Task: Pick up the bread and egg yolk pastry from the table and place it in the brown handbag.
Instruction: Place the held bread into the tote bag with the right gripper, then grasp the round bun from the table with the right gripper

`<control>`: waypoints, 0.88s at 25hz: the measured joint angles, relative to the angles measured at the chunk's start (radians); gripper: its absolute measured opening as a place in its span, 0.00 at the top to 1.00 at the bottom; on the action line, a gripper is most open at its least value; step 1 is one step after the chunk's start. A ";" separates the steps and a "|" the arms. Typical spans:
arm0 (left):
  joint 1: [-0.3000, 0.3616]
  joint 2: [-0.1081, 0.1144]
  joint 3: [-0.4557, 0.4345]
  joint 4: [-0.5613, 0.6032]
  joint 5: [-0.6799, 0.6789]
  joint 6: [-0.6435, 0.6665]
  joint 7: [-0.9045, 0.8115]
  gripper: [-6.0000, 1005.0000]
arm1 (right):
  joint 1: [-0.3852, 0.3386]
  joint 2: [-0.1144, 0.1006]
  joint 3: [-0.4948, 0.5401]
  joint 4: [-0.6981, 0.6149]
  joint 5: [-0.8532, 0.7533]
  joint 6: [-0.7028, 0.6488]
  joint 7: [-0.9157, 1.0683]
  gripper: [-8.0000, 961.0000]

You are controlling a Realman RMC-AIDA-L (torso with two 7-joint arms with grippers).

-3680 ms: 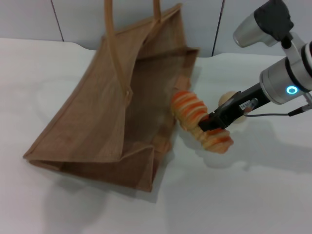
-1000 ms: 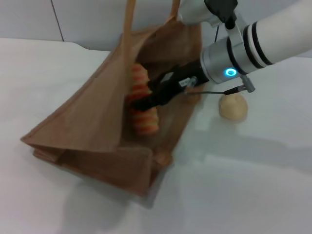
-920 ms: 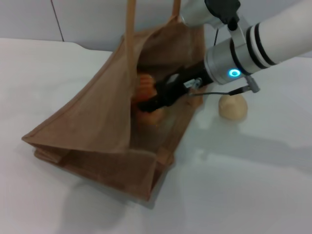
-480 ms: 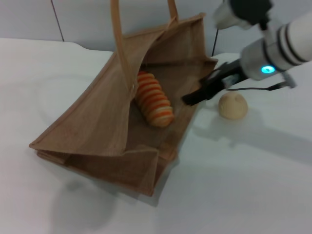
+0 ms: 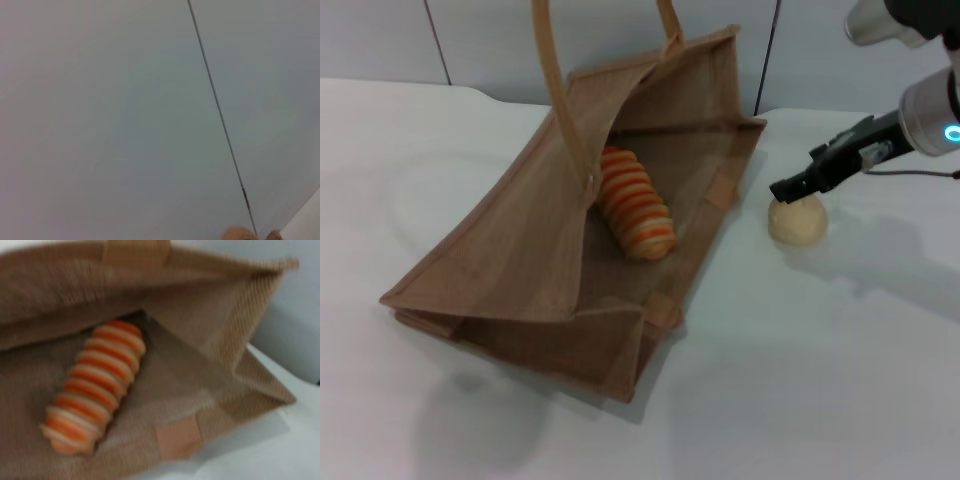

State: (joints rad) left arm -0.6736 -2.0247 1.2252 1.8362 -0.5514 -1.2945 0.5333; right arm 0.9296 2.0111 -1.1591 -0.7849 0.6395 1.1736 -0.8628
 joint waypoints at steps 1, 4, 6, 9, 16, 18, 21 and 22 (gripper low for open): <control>0.000 0.000 0.000 0.000 0.000 0.000 0.000 0.88 | 0.002 0.000 0.001 0.010 -0.006 0.000 0.000 0.14; -0.003 0.000 -0.001 -0.001 0.001 0.000 -0.001 0.88 | 0.011 0.000 0.003 0.046 -0.014 -0.019 0.000 0.14; -0.005 0.000 -0.001 -0.001 0.001 -0.002 -0.001 0.88 | 0.013 0.000 -0.001 0.061 -0.019 -0.040 0.000 0.14; -0.006 -0.001 -0.001 -0.001 0.001 -0.006 -0.001 0.88 | 0.028 0.002 -0.004 0.105 -0.039 -0.089 0.000 0.14; -0.015 -0.003 0.015 0.004 0.001 -0.012 -0.011 0.88 | 0.071 0.003 -0.005 0.220 -0.057 -0.171 -0.012 0.14; -0.015 -0.003 0.016 0.007 0.001 -0.012 -0.011 0.88 | 0.075 0.005 -0.006 0.233 -0.058 -0.183 -0.017 0.14; -0.015 -0.002 0.016 0.008 0.001 -0.012 -0.012 0.88 | 0.075 0.006 -0.003 0.241 -0.056 -0.189 -0.021 0.14; -0.015 -0.002 0.016 0.008 0.001 -0.013 -0.012 0.88 | 0.075 0.006 -0.002 0.244 -0.054 -0.191 -0.021 0.14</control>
State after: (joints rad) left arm -0.6889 -2.0267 1.2410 1.8444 -0.5506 -1.3073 0.5215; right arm 1.0047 2.0170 -1.1607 -0.5410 0.5850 0.9830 -0.8841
